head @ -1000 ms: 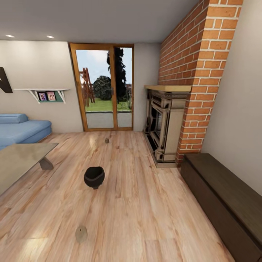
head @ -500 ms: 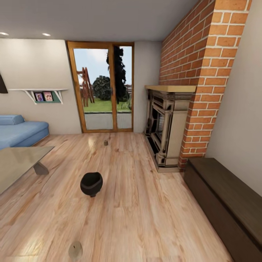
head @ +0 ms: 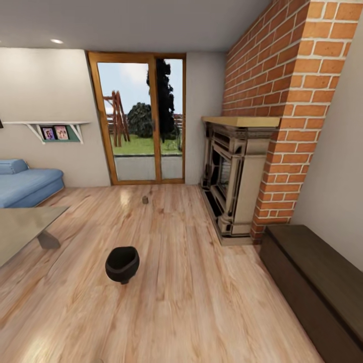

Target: Place each of the two pumpkins and all three candles from the living room inside a cabinet in the living room (use any cabinet), then make sure every cabinet is closed, and position the cauldron so it is next to a table in the living room.

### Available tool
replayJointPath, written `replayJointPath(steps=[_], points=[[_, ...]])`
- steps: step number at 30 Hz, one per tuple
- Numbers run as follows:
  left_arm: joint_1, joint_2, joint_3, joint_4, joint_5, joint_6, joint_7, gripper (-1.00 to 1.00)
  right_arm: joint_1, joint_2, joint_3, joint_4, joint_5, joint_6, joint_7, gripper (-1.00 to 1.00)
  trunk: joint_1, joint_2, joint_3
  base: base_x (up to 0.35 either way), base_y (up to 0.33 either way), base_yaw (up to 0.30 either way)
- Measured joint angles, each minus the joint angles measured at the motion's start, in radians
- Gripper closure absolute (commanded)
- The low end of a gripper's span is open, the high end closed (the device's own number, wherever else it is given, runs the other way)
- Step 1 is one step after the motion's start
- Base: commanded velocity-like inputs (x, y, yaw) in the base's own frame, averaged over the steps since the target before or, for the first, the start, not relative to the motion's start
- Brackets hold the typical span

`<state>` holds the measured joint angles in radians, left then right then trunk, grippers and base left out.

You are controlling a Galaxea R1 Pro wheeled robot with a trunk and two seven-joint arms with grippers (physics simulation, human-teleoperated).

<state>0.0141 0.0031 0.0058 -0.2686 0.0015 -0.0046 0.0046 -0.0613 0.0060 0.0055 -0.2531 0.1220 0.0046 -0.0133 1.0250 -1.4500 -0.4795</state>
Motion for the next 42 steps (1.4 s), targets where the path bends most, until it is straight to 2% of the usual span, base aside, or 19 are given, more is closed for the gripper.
replayJointPath(steps=[26, 34, 42], points=[[0.000, 0.000, -0.001, 0.000, 0.000, 0.001, 0.000, -1.00, 0.000, 0.000, -0.002, 0.000, -0.009, 0.003, -0.001, -1.00, 0.000, 0.000, -0.042, 0.330, 0.000, -0.010], [0.000, 0.000, -0.001, 0.000, -0.001, 0.001, 0.000, -1.00, 0.000, 0.000, -0.004, 0.000, -0.010, 0.000, 0.004, -1.00, 0.000, 0.000, -0.052, 0.319, 0.000, -0.193], [0.000, 0.000, -0.001, 0.000, -0.004, 0.000, 0.000, -1.00, 0.000, 0.002, -0.004, 0.000, -0.009, -0.001, 0.004, -1.00, 0.000, 0.000, -0.052, 0.059, 0.000, -0.273]])
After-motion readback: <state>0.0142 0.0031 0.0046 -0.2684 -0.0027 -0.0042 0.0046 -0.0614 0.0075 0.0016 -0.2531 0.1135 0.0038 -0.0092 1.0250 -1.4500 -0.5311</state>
